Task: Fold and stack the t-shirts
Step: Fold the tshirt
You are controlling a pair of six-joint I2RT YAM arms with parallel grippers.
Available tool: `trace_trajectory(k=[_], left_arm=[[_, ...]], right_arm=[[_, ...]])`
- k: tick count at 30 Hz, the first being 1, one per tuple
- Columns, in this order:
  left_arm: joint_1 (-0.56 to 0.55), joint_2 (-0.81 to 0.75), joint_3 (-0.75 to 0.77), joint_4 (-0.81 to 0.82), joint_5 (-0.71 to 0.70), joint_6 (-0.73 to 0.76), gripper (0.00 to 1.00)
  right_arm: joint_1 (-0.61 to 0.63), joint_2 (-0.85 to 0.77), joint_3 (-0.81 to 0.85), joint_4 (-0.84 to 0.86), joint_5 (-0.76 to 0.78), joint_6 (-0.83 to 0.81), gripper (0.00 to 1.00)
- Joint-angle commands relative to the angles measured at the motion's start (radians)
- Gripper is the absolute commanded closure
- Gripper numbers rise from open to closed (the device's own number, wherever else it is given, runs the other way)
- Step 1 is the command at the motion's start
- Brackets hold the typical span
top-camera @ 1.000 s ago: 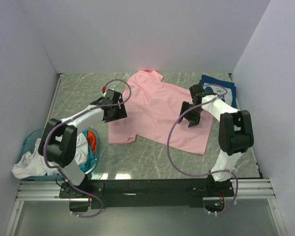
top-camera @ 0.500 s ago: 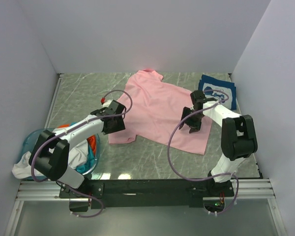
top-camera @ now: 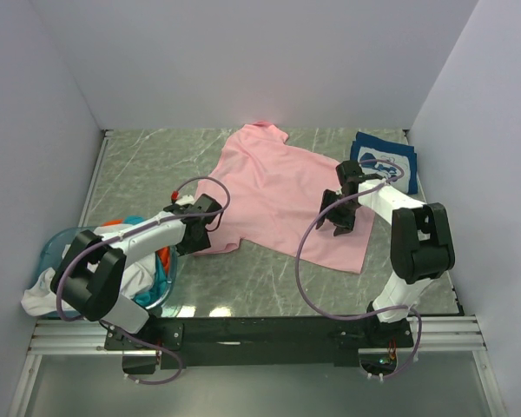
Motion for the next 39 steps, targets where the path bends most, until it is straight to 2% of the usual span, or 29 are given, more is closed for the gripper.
trace_trajectory(k=[1,19,22,39], left_arm=[[-0.005,-0.021,-0.002,0.019,-0.017,-0.030,0.45],[-0.004,0.041,-0.048,0.114,0.027,-0.034,0.61],[-0.004,0.053,-0.051,0.111,0.029,-0.036,0.67],[-0.004,0.019,0.012,0.030,0.011,-0.051,0.84]], right_arm=[[0.006,0.005,0.012,0.015,-0.005,-0.004,0.34],[0.006,0.009,0.003,0.014,0.005,-0.010,0.34],[0.007,0.011,-0.001,0.012,0.008,-0.012,0.35],[0.000,-0.018,-0.001,-0.014,0.040,-0.019,0.35]])
